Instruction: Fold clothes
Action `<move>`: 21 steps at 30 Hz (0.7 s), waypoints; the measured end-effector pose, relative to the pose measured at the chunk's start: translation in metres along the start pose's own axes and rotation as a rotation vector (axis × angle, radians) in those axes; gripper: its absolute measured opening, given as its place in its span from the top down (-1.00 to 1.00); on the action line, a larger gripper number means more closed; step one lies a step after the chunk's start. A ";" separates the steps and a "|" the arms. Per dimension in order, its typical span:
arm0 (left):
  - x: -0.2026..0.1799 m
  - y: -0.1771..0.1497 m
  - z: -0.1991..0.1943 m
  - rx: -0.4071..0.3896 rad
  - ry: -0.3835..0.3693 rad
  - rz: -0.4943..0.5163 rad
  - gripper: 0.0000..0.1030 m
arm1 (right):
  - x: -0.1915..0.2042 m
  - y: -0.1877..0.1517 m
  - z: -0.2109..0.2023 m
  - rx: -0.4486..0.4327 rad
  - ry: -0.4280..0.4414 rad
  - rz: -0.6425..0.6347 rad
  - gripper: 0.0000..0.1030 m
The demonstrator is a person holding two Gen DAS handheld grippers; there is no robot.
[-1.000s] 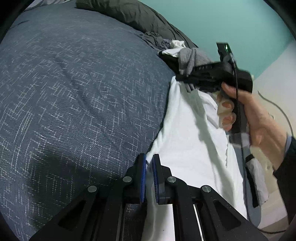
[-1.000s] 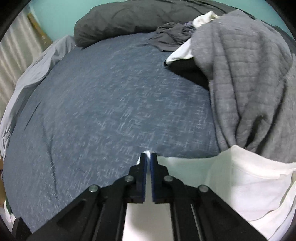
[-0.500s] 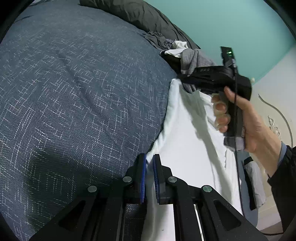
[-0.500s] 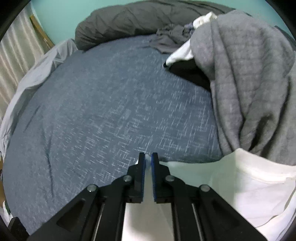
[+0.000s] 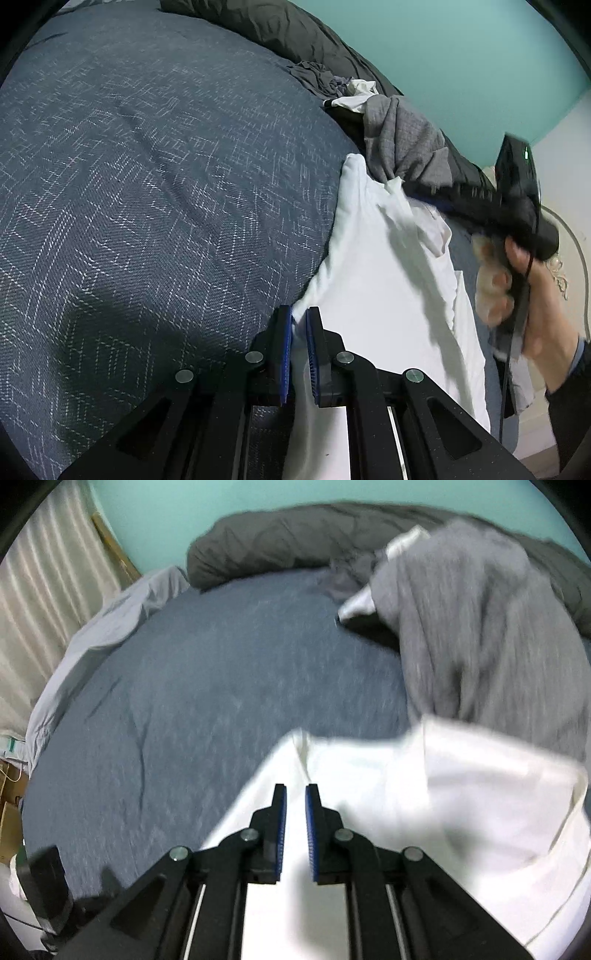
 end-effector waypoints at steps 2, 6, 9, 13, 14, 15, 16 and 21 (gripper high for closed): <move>0.001 -0.002 0.000 0.001 0.002 0.001 0.80 | -0.008 -0.015 0.001 0.005 -0.004 0.029 0.82; 0.001 -0.004 0.000 -0.001 0.007 0.009 0.80 | -0.027 -0.044 -0.009 0.012 -0.038 0.071 0.82; 0.000 -0.004 0.001 -0.003 0.008 0.011 0.80 | -0.048 -0.060 -0.034 -0.027 -0.067 0.133 0.82; 0.001 -0.003 0.001 -0.007 0.008 0.015 0.79 | -0.068 -0.083 -0.090 -0.099 -0.085 0.180 0.82; 0.001 -0.003 0.000 -0.007 0.009 0.015 0.79 | -0.074 -0.093 -0.110 -0.117 -0.094 0.191 0.82; 0.002 -0.003 -0.001 -0.007 0.011 0.012 0.79 | -0.079 -0.103 -0.127 -0.127 -0.103 0.201 0.82; 0.004 -0.004 -0.004 -0.006 0.016 0.007 0.78 | -0.083 -0.112 -0.140 -0.133 -0.110 0.211 0.82; 0.012 -0.008 -0.017 0.018 0.036 -0.024 0.71 | -0.107 -0.155 -0.200 -0.161 -0.149 0.273 0.82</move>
Point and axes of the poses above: each gripper's, at about its wrist camera, not at the fingertips, and z roughly the way its jaws point, x to its left, y to its top, the point moved 9 cm from there along z, roughly the way its jaws point, and after that the axes turned 12 degrees about y, right-handed, at the moved point
